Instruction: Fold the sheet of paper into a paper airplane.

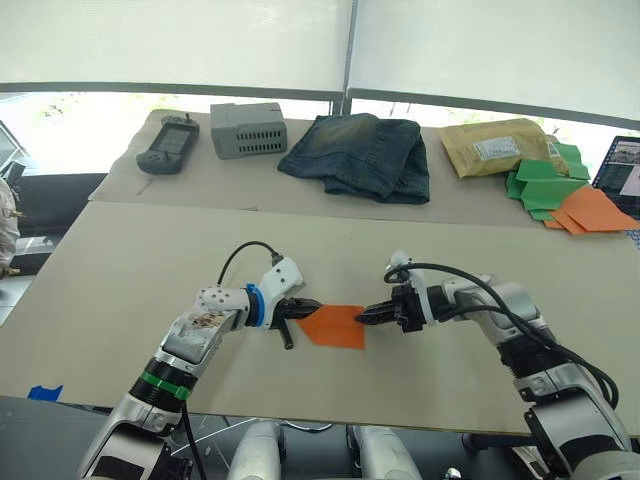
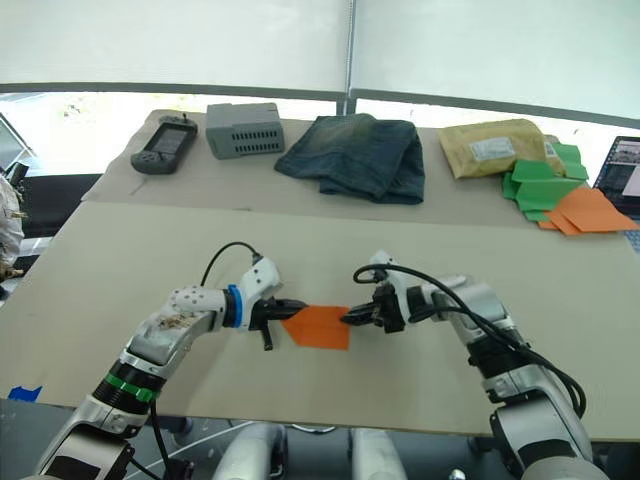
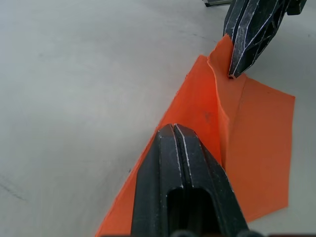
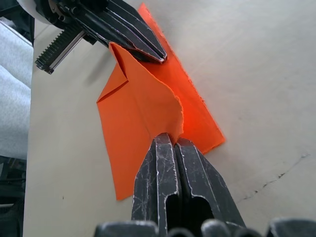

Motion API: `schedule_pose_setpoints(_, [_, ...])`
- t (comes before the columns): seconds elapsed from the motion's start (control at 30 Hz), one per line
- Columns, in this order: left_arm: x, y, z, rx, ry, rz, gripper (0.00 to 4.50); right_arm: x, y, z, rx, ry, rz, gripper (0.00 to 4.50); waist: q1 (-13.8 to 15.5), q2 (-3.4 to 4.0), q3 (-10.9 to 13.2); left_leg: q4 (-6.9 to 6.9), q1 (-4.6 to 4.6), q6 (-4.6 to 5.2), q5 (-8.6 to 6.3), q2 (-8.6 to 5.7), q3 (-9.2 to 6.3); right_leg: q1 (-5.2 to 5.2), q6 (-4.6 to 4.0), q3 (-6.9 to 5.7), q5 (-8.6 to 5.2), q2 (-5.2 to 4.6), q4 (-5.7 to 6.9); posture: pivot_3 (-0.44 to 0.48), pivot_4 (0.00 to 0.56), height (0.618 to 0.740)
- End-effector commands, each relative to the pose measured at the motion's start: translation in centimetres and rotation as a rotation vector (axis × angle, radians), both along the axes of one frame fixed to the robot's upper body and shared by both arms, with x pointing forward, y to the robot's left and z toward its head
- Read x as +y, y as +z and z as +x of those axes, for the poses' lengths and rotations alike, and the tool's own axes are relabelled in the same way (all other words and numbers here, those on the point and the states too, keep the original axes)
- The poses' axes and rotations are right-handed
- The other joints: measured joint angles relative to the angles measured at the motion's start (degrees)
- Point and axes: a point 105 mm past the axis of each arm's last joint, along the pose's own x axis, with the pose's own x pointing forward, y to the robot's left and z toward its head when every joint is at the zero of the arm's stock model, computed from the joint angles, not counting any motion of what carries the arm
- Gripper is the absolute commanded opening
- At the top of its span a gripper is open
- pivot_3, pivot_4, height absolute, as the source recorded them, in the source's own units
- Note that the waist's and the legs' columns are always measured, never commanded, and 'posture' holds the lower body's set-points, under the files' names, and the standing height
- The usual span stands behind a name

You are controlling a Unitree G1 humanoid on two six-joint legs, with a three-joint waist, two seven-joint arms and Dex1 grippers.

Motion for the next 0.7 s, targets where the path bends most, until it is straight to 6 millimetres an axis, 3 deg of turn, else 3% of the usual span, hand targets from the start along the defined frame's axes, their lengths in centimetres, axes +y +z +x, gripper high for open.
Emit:
schedule_pose_setpoints(0.03, [1.2,0.9,1.0,-0.038,0.075,-0.040,0.00,-1.2,-2.1,-0.2,0.082,-0.082,-0.055,0.01,0.1,-0.06,-0.1,0.00,0.00,0.00,0.00,0.00,0.00,0.00,0.00,0.00,0.00,0.00,0.00,0.000,0.150,0.718])
schedule_pose_setpoints(0.2, [1.8,3.9,1.9,-0.117,0.122,-0.193,0.00,-1.2,-2.5,-0.5,0.111,-0.092,-0.059,0.01,0.3,-0.28,-0.3,0.01,-0.01,0.00,0.00,0.01,0.00,0.00,0.00,-0.02,0.01,-0.01,-0.04,0.000,0.150,0.718])
schedule_pose_setpoints(0.27, [1.5,7.2,0.9,-0.156,0.066,-0.357,0.00,-1.1,-2.7,-0.6,0.121,-0.096,-0.062,0.01,0.4,-0.34,-0.3,0.00,-0.01,-0.01,0.00,0.02,-0.01,0.02,0.00,-0.03,0.01,-0.02,-0.06,0.000,0.150,0.718])
schedule_pose_setpoints(0.33, [0.9,8.6,-0.5,-0.158,-0.011,-0.426,0.00,-1.2,-2.9,-0.7,0.123,-0.096,-0.066,0.01,0.3,-0.39,-0.4,0.00,-0.03,-0.01,-0.01,0.04,-0.01,0.01,0.00,-0.04,0.02,-0.02,-0.08,0.000,0.150,0.718])
schedule_pose_setpoints(0.47, [-0.4,7.4,-2.4,-0.116,-0.107,-0.367,0.00,-1.1,-2.9,-0.7,0.122,-0.098,-0.066,0.01,0.4,-0.34,-0.6,-0.01,0.04,-0.05,-0.03,0.03,0.00,0.11,0.00,-0.04,0.00,-0.02,-0.12,0.000,0.150,0.718])
schedule_pose_setpoints(0.7, [-1.5,4.2,-1.4,-0.094,-0.058,-0.265,0.00,-1.1,-2.9,-0.9,0.120,-0.101,-0.062,0.01,0.4,-0.34,-0.6,-0.01,0.10,-0.06,-0.04,0.02,0.00,0.18,-0.22,-0.05,-0.17,-0.02,-0.14,0.000,0.150,0.718])
